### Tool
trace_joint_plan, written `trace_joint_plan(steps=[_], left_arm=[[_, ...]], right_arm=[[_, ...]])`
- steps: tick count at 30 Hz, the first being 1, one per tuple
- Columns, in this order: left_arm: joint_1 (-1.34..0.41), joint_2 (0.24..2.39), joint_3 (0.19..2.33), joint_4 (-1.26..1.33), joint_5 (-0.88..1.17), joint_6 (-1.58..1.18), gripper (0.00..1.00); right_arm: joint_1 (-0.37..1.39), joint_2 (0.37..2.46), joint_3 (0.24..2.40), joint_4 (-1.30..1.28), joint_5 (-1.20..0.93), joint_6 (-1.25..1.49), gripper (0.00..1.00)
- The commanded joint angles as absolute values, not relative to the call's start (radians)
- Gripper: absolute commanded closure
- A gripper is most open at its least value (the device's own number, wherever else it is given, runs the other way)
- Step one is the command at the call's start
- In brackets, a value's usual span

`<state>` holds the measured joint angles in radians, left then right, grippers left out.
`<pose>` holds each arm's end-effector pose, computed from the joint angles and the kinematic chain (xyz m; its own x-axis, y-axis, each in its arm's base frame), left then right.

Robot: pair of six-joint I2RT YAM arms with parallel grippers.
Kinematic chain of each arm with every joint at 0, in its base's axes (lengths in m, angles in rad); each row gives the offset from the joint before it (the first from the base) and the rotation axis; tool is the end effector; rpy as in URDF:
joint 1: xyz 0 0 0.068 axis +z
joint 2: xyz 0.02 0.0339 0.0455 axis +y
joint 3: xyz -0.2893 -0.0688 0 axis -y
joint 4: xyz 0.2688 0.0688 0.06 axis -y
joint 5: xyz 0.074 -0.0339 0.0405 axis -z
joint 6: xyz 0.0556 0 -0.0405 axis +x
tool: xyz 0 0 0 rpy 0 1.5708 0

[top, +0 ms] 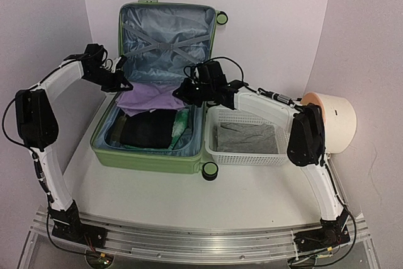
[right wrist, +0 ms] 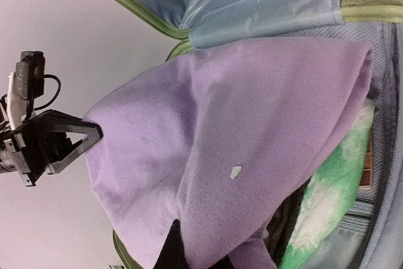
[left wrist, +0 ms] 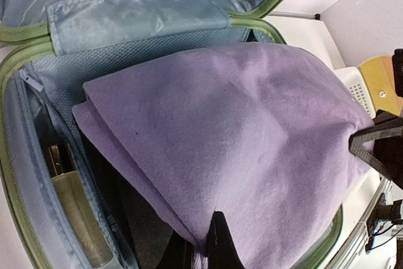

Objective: Open, take out, and arrange the luggage

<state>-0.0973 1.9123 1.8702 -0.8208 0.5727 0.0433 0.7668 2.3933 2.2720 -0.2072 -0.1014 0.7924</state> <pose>0.4613 -0.0753 0.3430 -0.7367 0.1085 -0.6674 0.4647 0.7983 -0.3832 0.4487 0.4401 0.2957 -0.7038 0.3056 -0.6413 -0.3677 0.6157 0.6969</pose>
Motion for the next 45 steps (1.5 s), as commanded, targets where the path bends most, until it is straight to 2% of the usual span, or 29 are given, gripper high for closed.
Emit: trace_joint_plan(steps=[1, 5, 15, 21, 26, 36, 45], left_arm=[[-0.179, 1.916, 2.048, -0.822, 0.594, 0.022, 1.00], [-0.280, 1.958, 2.140, -0.808, 0.594, 0.002, 1.00], [-0.562, 2.140, 2.267, -0.695, 0.596, -0.109, 1.00], [-0.705, 2.266, 2.326, -0.602, 0.578, -0.119, 1.00], [-0.738, 2.337, 2.362, -0.548, 0.539, -0.139, 1.00], [-0.745, 2.386, 2.379, -0.485, 0.449, -0.131, 1.00], [-0.761, 2.404, 2.187, -0.440, 0.448, -0.168, 1.00]], right_arm=[[0.723, 2.222, 2.208, -0.170, -0.059, 0.734, 1.00], [0.672, 2.089, 2.060, -0.186, -0.058, 0.705, 1.00], [0.484, 1.677, 1.526, -0.275, -0.079, 0.663, 1.00], [0.356, 1.541, 1.312, -0.366, -0.072, 0.585, 1.00], [0.292, 1.544, 1.240, -0.377, -0.084, 0.544, 1.00], [0.230, 1.624, 1.298, -0.404, -0.108, 0.480, 1.00], [0.225, 1.703, 1.217, -0.415, -0.110, 0.464, 1.00]])
